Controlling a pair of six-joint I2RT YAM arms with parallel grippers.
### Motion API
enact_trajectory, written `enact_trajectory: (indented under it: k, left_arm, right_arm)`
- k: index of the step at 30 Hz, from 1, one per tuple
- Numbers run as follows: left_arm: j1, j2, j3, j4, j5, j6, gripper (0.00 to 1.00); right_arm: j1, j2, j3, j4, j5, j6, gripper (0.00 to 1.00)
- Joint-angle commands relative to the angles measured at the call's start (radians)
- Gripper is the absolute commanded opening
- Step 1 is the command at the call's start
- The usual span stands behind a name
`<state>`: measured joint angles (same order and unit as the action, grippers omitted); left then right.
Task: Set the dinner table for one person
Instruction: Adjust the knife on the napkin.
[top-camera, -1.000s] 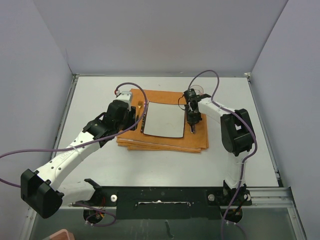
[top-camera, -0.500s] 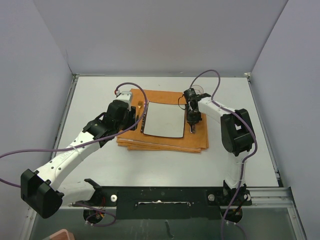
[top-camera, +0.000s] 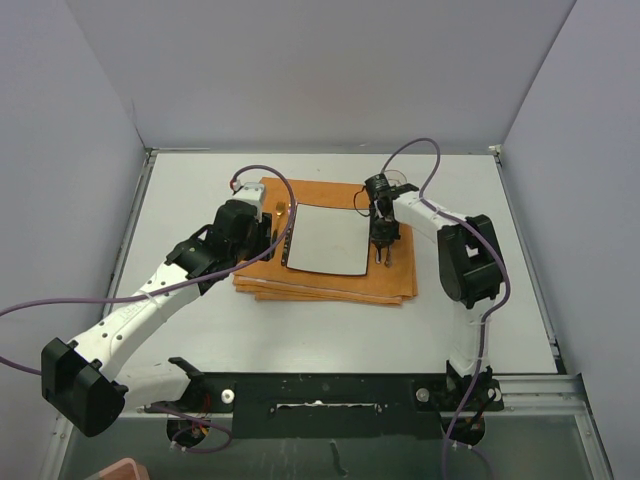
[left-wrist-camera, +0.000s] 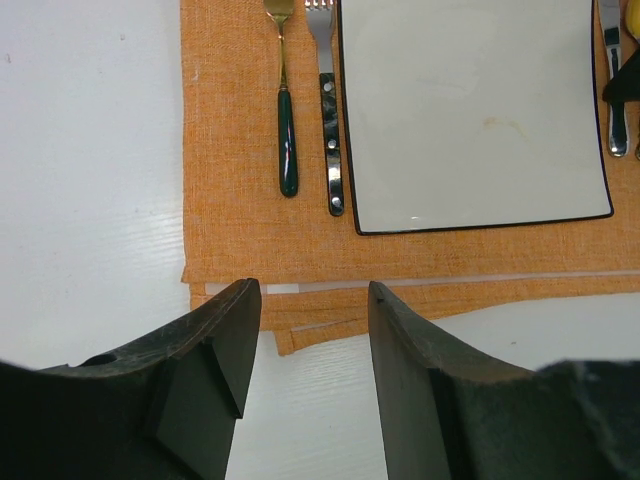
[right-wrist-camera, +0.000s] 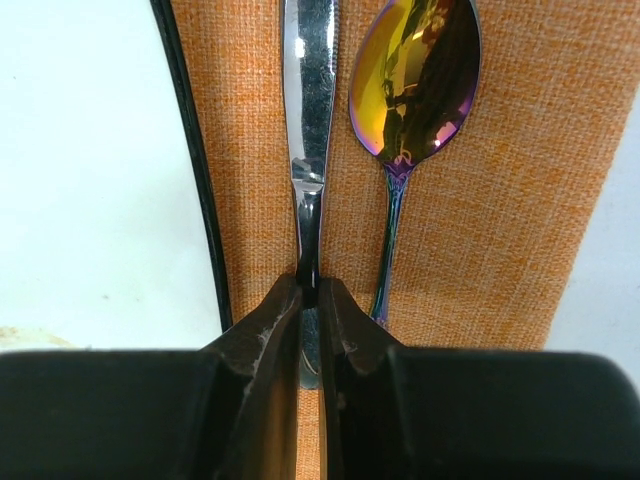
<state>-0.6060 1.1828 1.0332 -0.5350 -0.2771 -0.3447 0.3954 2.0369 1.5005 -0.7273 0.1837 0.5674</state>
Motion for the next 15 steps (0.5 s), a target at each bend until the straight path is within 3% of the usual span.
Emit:
enact_trajectory:
  k: [1,7,15]
  left_arm:
    - [0.005,-0.008,0.053,0.042,-0.014,0.027,0.46]
    - [0.005,-0.001,0.059,0.044,-0.014,0.032,0.46]
    - [0.005,0.008,0.052,0.048,-0.011,0.023,0.46]
  right_arm:
    - [0.009,0.008,0.037,0.006,0.016,0.026,0.00]
    - [0.011,0.019,0.049,-0.002,0.011,0.026,0.00]
    - [0.022,-0.029,0.034,-0.016,0.028,0.014,0.38]
